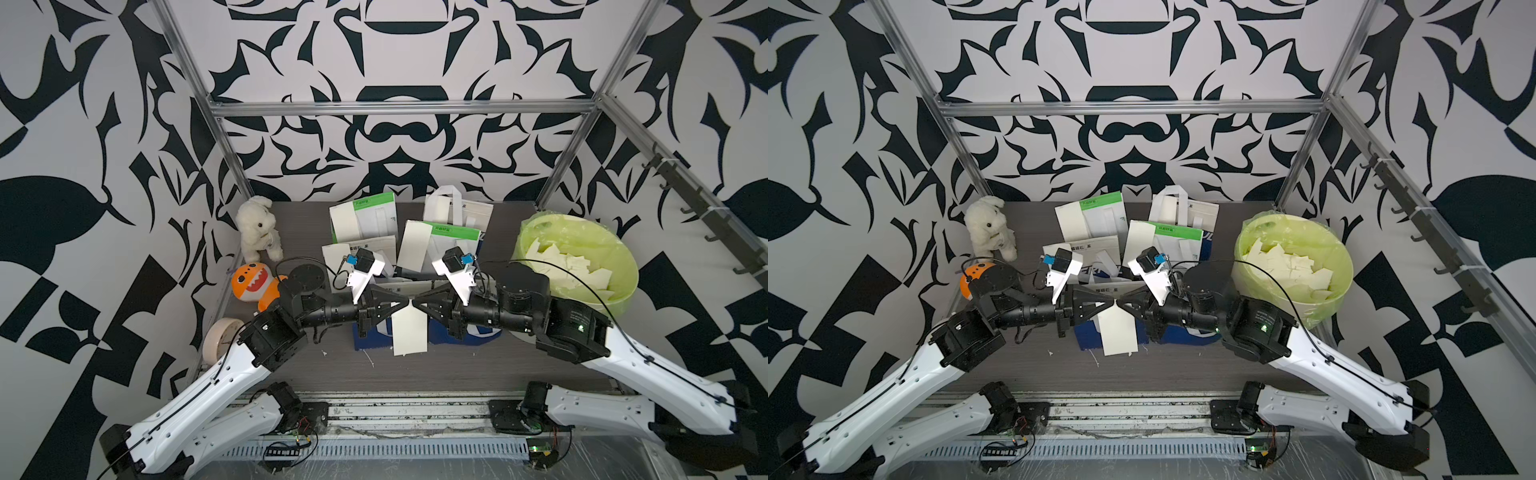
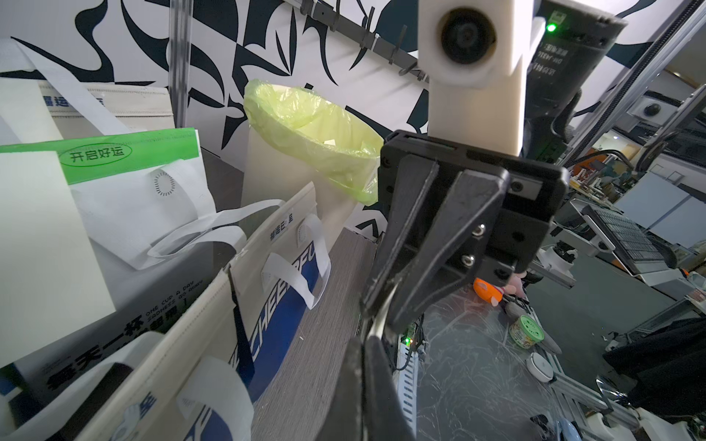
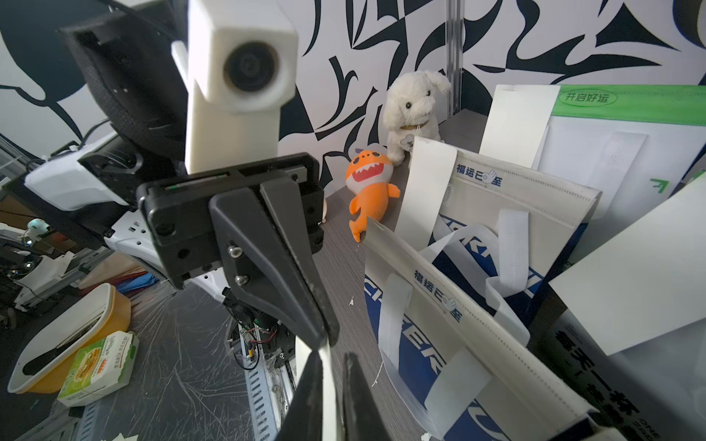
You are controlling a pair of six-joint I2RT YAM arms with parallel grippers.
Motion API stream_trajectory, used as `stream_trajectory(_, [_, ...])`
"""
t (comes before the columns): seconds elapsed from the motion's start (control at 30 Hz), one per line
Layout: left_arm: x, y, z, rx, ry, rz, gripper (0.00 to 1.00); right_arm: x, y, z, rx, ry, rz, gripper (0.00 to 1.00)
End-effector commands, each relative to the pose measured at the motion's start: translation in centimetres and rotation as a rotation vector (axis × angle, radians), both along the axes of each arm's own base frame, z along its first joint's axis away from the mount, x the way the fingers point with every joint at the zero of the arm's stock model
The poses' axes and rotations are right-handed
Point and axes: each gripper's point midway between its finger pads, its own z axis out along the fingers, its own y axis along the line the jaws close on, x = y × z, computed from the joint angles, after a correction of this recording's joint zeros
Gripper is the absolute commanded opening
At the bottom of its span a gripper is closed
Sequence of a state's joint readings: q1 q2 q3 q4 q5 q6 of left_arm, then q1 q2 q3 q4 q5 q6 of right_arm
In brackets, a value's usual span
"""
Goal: Shred takeout receipts and throw away
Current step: Shred the takeout receipt.
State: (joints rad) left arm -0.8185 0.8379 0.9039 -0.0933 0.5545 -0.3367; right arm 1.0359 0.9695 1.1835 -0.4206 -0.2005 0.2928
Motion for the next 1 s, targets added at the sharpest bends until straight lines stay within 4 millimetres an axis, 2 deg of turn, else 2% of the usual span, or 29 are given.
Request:
stream_trajectory(0.0, [-0.3, 0.0, 0.4, -0.017, -0.017, -0.015, 0.0, 0.1, 0.4, 1.8, 0.057, -0.024, 0.004, 0.14])
stream_trajectory(0.2, [-0.3, 0.0, 0.4, -0.019, -0.018, -0.009, 0.0, 0.2, 1.1, 1.5, 0.057, -0.005, 0.013, 0.13])
stream_trajectory(0.3, [-0.3, 0.1, 0.3, -0.019, -0.018, -0.009, 0.0, 0.5, 1.2, 1.4, 0.059, 0.003, -0.002, 0.0])
stream_trajectory(0.5, [-0.4, 0.2, 0.3, -0.039, -0.04, -0.007, 0.0, 2.5, 0.7, 0.8, 0.06, 0.046, -0.134, 0.0])
stream_trajectory(0.77, [-1.0, 1.0, 2.1, -0.13, -0.146, 0.015, 0.0, 5.0, 1.1, -2.5, -0.027, 0.164, -0.28, 0.0])
stream_trajectory(0.97, [-1.7, 2.1, 3.0, -0.173, -0.198, 0.036, 0.0, 7.0, -0.2, -3.6, -0.018, 0.234, -0.359, 0.0])
